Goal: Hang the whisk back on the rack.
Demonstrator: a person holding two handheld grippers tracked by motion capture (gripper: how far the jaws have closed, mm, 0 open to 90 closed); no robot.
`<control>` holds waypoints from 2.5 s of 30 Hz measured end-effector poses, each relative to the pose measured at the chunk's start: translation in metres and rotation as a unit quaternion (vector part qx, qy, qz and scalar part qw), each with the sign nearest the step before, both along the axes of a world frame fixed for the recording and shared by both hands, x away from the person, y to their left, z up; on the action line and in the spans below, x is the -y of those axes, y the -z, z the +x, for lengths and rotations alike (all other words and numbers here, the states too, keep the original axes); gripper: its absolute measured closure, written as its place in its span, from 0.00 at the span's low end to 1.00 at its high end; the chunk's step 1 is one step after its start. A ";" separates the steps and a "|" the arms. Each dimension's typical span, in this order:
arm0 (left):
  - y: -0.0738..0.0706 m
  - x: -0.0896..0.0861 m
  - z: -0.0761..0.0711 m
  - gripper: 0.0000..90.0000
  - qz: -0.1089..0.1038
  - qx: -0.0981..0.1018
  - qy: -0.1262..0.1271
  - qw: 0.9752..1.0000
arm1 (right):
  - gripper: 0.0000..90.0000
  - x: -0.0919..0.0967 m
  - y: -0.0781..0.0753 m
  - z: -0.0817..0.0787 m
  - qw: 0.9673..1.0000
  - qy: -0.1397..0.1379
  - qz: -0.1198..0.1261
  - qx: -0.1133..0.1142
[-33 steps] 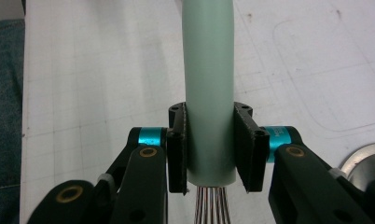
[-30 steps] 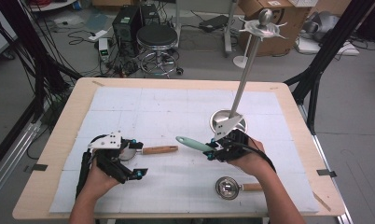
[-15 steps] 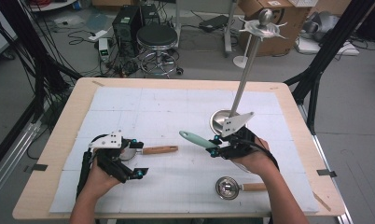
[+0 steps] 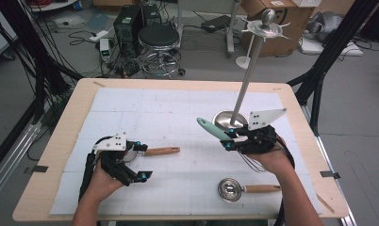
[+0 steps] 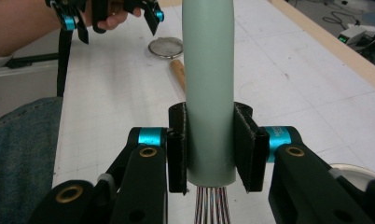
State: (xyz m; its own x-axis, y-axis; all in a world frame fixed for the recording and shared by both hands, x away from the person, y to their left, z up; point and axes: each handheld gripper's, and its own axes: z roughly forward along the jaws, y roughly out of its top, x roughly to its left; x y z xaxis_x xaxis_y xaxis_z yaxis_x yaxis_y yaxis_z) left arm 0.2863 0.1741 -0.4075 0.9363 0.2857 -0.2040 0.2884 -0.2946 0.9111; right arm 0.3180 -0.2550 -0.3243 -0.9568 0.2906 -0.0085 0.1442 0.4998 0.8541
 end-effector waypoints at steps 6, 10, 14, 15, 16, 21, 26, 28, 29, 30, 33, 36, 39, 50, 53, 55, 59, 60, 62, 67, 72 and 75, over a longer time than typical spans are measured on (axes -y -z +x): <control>0.000 -0.001 0.000 0.02 -0.003 -0.001 -0.001 1.000 | 0.77 0.019 -0.010 0.004 1.000 0.005 0.022 0.008; 0.000 -0.002 0.000 0.02 -0.003 -0.001 -0.002 1.000 | 0.77 0.028 -0.016 0.007 0.999 0.008 0.033 0.007; 0.000 -0.003 0.000 0.02 -0.004 0.000 -0.003 1.000 | 0.77 0.040 -0.024 0.011 0.999 0.014 0.039 0.013; 0.000 -0.003 0.000 0.02 -0.005 0.000 -0.003 1.000 | 0.77 0.046 -0.029 0.011 0.999 0.020 0.044 0.008; 0.000 -0.003 0.000 0.02 -0.006 0.000 -0.002 1.000 | 0.77 0.049 -0.031 0.012 0.998 0.022 0.047 0.018; 0.000 -0.003 0.000 0.02 -0.002 -0.002 -0.003 1.000 | 0.77 0.061 -0.042 0.013 0.997 0.036 0.057 0.028; 0.000 -0.003 0.000 0.02 -0.004 -0.001 -0.002 1.000 | 0.77 0.078 -0.054 0.014 0.995 0.060 0.071 0.038; 0.000 -0.003 0.000 0.02 -0.005 0.000 -0.002 1.000 | 0.77 0.089 -0.061 0.015 0.994 0.069 0.076 0.046; 0.000 -0.003 0.000 0.02 -0.005 -0.001 -0.002 1.000 | 0.77 0.091 -0.063 0.016 0.993 0.072 0.079 0.047; 0.000 -0.004 0.000 0.02 -0.006 -0.002 -0.003 1.000 | 0.77 0.091 -0.063 0.016 0.993 0.072 0.079 0.047; 0.000 -0.004 0.000 0.02 -0.007 -0.004 -0.004 1.000 | 0.77 0.102 -0.070 0.018 0.992 0.085 0.085 0.048; 0.000 -0.005 0.000 0.02 -0.006 -0.003 -0.005 1.000 | 0.77 0.110 -0.078 0.019 0.990 0.093 0.090 0.054; 0.001 -0.004 0.000 0.02 -0.007 -0.004 -0.005 1.000 | 0.77 0.117 -0.084 0.019 0.988 0.096 0.104 0.056; 0.001 -0.004 0.000 0.02 -0.006 -0.006 -0.004 1.000 | 0.77 0.127 -0.084 0.025 0.986 0.102 0.119 0.052; 0.001 -0.004 0.000 0.02 -0.007 -0.006 -0.004 1.000 | 0.77 0.130 -0.087 0.025 0.986 0.098 0.124 0.050; 0.001 -0.004 0.000 0.02 -0.009 -0.008 -0.004 1.000 | 0.77 0.133 -0.090 0.027 0.985 0.095 0.133 0.051; 0.001 -0.004 0.000 0.02 -0.012 -0.009 -0.002 1.000 | 0.77 0.136 -0.094 0.028 0.985 0.101 0.128 0.051; 0.001 -0.004 0.000 0.02 -0.012 -0.009 -0.002 1.000 | 0.77 0.136 -0.094 0.028 0.985 0.101 0.128 0.051; 0.001 -0.004 0.000 0.02 -0.014 -0.010 -0.001 1.000 | 0.77 0.140 -0.097 0.027 0.984 0.104 0.138 0.054; 0.002 -0.004 0.000 0.02 -0.015 -0.011 0.001 1.000 | 0.77 0.143 -0.100 0.027 0.983 0.105 0.139 0.058; 0.002 -0.003 0.000 0.02 -0.014 -0.012 0.003 1.000 | 0.77 0.147 -0.106 0.029 0.983 0.112 0.133 0.061; 0.001 -0.003 -0.001 0.02 -0.015 -0.012 0.005 1.000 | 0.77 0.151 -0.111 0.032 0.982 0.113 0.135 0.065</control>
State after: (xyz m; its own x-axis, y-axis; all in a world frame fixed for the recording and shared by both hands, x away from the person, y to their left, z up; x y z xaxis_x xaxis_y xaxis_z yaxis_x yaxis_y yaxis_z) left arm 0.2853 0.1774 -0.4084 0.9336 0.2705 -0.2352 0.3079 -0.2691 0.9126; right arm 0.3496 -0.4057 -0.2137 -0.8637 0.5037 -0.0189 0.1071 0.2201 0.9696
